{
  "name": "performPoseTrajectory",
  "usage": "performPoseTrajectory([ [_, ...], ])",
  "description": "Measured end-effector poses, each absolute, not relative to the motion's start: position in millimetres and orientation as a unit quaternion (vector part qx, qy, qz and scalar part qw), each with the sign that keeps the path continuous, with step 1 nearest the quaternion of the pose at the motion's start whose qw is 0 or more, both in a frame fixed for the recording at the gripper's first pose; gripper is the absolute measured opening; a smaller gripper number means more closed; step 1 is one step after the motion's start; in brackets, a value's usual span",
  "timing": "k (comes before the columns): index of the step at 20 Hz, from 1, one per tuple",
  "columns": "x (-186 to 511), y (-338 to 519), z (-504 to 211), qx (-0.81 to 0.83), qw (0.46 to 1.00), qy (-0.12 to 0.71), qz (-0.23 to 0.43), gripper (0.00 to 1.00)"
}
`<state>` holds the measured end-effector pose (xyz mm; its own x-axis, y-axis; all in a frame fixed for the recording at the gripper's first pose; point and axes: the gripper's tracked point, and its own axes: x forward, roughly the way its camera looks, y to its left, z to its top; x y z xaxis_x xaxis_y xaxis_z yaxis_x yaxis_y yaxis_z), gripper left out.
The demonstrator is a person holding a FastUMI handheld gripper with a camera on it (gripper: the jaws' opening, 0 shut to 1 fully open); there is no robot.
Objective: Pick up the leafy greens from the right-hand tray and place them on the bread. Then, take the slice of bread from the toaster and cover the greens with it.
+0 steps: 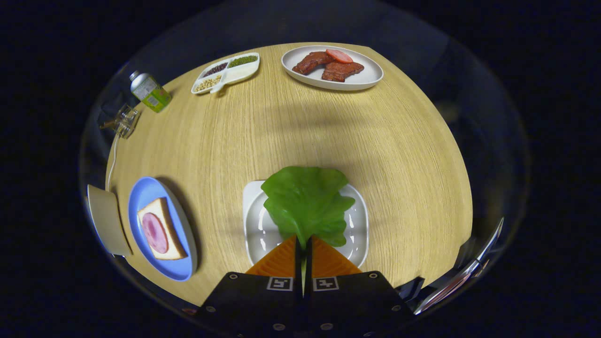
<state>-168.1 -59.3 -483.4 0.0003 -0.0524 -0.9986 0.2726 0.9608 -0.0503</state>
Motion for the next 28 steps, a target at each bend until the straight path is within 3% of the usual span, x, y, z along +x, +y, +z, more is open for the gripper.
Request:
performPoseTrajectory([
  [12,-128.5,47.2,-437.1,0.099,0.745,0.66,0.002,0.02],
  [22,-127.8,131.6,-456.8,0.083,0.711,0.693,0.087,0.03],
  [28,-136.9,153.0,-470.2,0.065,0.688,0.716,0.094,0.08],
])
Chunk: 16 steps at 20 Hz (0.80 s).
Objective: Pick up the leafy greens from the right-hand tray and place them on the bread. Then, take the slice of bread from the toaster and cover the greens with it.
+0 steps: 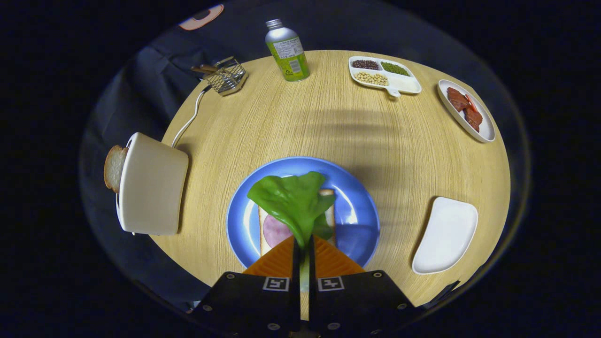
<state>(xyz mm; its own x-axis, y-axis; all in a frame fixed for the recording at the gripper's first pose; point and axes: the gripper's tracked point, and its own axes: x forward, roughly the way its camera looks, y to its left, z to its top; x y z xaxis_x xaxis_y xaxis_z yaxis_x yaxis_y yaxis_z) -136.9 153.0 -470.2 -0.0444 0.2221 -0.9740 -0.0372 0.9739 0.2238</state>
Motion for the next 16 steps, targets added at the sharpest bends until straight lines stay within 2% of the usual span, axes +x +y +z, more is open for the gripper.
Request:
performPoseTrajectory([
  [6,-139.1,169.1,-473.0,0.051,0.684,0.721,0.098,0.27],
  [8,-136.6,170.5,-470.5,0.047,0.687,0.719,0.09,0.37],
  [9,-133.1,170.4,-467.8,0.046,0.69,0.717,0.087,0.46],
  [14,-111.6,192.7,-440.4,0.057,0.702,0.705,0.079,0.66],
  [15,-106.0,200.5,-431.4,0.06,0.704,0.703,0.081,0.72],
  [16,-99.9,209.6,-421.9,0.061,0.708,0.698,0.085,0.73],
])
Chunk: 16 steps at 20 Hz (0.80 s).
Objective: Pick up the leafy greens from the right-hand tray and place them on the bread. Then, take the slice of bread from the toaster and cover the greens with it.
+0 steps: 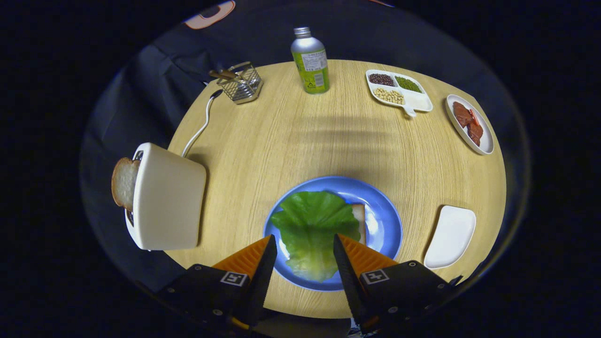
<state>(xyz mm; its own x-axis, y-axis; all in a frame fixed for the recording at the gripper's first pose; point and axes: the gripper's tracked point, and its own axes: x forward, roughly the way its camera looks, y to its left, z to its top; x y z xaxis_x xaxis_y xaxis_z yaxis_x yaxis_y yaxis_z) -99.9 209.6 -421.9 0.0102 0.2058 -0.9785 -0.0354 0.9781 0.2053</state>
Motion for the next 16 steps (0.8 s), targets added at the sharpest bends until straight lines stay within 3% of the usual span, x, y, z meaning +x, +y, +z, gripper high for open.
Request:
performPoseTrajectory([
  [7,-50.1,314.8,-344.5,0.059,0.735,0.66,0.144,0.85],
  [16,-23.8,443.3,-314.2,0.037,0.731,0.645,0.217,0.9],
])
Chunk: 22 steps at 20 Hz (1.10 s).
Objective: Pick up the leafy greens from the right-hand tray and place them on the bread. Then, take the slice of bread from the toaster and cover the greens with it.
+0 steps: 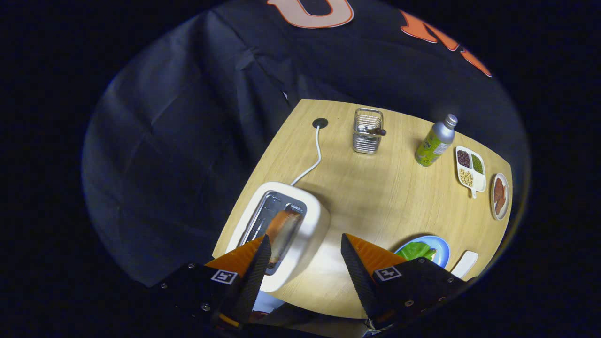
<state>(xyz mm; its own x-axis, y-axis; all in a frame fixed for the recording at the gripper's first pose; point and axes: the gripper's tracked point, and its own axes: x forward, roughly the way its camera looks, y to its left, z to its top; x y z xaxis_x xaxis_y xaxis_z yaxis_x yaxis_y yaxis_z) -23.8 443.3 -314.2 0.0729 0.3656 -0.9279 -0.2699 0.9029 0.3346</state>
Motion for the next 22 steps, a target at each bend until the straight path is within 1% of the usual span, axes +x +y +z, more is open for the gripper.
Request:
performPoseTrajectory([
  [4,-32.1,468.9,-331.6,0.015,0.712,0.667,0.218,0.9],
  [6,-33.9,472.8,-340.2,0.004,0.707,0.676,0.208,0.86],
  [8,-35.4,475.8,-346.3,0.001,0.701,0.685,0.2,0.78],
  [9,-39.4,475.3,-349.0,-0.001,0.695,0.692,0.195,0.71],
  [10,-43.6,474.5,-351.8,-0.001,0.686,0.702,0.191,0.67],
  [12,-45.9,471.4,-354.5,0.001,0.68,0.712,0.177,0.52],
  [13,-42.4,471.1,-357.8,0.006,0.683,0.71,0.172,0.41],
  [14,-42.4,468.6,-357.7,0.013,0.68,0.714,0.166,0.34],
  [15,-44.8,468.3,-354.5,0.025,0.677,0.717,0.166,0.22],
  [17,-42.8,468.6,-345.5,0.044,0.68,0.71,0.18,0.15],
  [19,-40.9,465.1,-330.7,0.069,0.685,0.699,0.195,0.13],
  [22,-33.5,449.2,-302.0,0.111,0.697,0.678,0.205,0.12],
])
